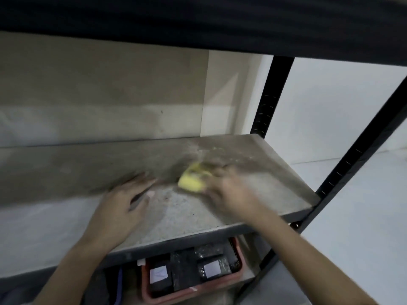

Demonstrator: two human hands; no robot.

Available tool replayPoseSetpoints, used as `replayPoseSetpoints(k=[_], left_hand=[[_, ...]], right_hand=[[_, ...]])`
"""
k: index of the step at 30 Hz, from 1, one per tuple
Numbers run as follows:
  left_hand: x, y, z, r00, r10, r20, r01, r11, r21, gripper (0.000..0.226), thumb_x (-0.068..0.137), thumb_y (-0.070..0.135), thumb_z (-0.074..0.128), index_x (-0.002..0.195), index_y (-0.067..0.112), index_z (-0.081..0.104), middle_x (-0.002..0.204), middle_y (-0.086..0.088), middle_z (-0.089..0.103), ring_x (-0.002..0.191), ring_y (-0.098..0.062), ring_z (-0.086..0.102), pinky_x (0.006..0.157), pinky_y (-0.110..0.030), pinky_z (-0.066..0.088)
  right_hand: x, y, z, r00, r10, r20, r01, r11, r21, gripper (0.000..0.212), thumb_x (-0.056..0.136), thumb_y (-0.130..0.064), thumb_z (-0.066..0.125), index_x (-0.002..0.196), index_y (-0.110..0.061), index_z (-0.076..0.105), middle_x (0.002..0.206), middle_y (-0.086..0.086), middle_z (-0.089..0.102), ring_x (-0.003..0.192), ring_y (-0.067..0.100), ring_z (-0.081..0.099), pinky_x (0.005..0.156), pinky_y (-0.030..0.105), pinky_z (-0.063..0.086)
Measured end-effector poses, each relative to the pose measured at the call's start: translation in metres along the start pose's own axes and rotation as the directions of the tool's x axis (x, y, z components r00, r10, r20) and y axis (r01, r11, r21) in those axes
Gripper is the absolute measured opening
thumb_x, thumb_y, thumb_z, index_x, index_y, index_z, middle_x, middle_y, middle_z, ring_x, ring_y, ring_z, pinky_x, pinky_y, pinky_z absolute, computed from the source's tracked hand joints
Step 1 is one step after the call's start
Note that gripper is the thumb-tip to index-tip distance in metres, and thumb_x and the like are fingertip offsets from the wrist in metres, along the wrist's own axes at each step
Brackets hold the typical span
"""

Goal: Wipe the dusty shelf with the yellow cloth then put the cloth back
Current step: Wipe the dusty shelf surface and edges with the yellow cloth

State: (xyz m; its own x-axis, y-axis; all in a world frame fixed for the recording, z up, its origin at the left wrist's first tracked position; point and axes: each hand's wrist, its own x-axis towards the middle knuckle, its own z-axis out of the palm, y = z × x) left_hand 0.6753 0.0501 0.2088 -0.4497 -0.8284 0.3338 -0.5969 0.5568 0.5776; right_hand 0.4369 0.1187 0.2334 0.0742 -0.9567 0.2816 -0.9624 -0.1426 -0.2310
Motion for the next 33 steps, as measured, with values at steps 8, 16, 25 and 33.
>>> replayPoseSetpoints(k=[8,16,25,33], left_hand=[[-0.012,-0.032,-0.019,0.966,-0.226,0.123,0.165,0.911,0.379,0.090,0.065,0.076,0.005,0.142,0.038,0.033,0.154,0.012,0.023,0.144,-0.010,0.013,0.115,-0.045,0.016],[-0.012,-0.022,-0.021,0.977,-0.202,0.071,0.164,0.918,0.361,0.094,0.063,0.075,0.005,0.142,0.034,0.032,0.154,0.010,0.025,0.144,-0.009,0.015,0.114,-0.043,0.016],[-0.013,-0.029,-0.022,0.968,-0.226,0.105,0.171,0.909,0.380,0.094,0.062,0.077,0.003,0.145,0.037,0.023,0.155,0.013,0.019,0.144,-0.006,0.010,0.118,-0.041,0.011],[-0.010,-0.030,-0.017,0.969,-0.232,0.082,0.185,0.905,0.383,0.092,0.061,0.074,0.004,0.145,0.039,0.022,0.156,0.014,0.014,0.144,-0.005,0.007,0.118,-0.045,0.011]], right_hand=[[0.036,0.031,0.026,0.969,0.207,0.136,-0.202,0.978,-0.050,0.041,0.094,-0.028,0.043,0.135,-0.034,0.043,0.137,0.007,0.051,0.120,0.029,0.050,0.101,0.044,0.041],[0.047,0.039,0.001,0.821,0.571,0.008,-0.558,0.806,-0.195,0.044,0.096,-0.016,0.037,0.139,-0.014,0.032,0.143,0.016,0.036,0.126,0.033,0.040,0.097,0.032,0.039],[0.107,0.034,0.039,0.864,0.501,0.046,-0.494,0.862,-0.114,0.050,0.092,-0.046,0.020,0.136,-0.030,0.036,0.148,0.017,0.030,0.129,0.043,0.032,0.105,0.057,0.025],[0.101,0.073,0.016,0.704,0.690,-0.168,-0.709,0.699,-0.100,0.044,0.091,-0.009,0.038,0.134,-0.010,0.042,0.133,0.021,0.044,0.120,0.040,0.041,0.098,0.049,0.036]])
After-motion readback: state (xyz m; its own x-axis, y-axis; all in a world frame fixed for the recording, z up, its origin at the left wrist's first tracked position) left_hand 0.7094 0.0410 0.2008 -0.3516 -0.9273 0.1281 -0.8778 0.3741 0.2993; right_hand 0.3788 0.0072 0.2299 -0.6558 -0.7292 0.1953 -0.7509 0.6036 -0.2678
